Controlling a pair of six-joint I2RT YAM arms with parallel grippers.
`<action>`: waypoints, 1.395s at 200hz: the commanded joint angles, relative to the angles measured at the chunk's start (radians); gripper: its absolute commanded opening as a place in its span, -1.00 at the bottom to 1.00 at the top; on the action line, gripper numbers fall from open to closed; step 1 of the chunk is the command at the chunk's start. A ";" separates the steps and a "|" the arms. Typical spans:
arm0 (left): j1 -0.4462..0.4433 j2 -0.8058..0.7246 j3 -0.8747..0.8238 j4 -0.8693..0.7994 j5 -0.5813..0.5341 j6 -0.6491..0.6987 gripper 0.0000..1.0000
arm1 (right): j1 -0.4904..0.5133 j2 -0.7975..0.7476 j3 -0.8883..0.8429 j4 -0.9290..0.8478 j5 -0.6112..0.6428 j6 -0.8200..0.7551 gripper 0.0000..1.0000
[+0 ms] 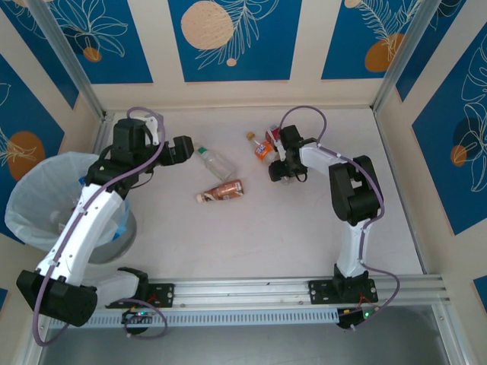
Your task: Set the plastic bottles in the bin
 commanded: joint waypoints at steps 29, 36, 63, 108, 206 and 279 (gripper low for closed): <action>-0.008 -0.014 -0.023 0.065 0.040 0.000 0.98 | 0.023 -0.046 -0.008 -0.016 -0.032 0.010 0.24; -0.008 -0.014 -0.028 0.068 0.044 0.010 0.98 | 0.023 -0.060 -0.017 -0.016 -0.034 0.017 0.21; -0.008 -0.006 -0.041 0.076 0.043 0.033 0.99 | 0.029 -0.131 -0.067 0.005 -0.043 0.049 0.14; -0.007 0.010 -0.083 0.135 0.080 0.014 0.98 | 0.040 -0.289 -0.191 0.098 -0.075 0.098 -0.04; -0.009 0.085 -0.119 0.325 0.324 -0.063 0.99 | 0.049 -0.646 -0.432 0.285 -0.247 0.226 -0.89; -0.076 0.172 -0.141 0.601 0.511 -0.171 0.98 | 0.138 -0.815 -0.598 0.548 -0.388 0.471 -1.00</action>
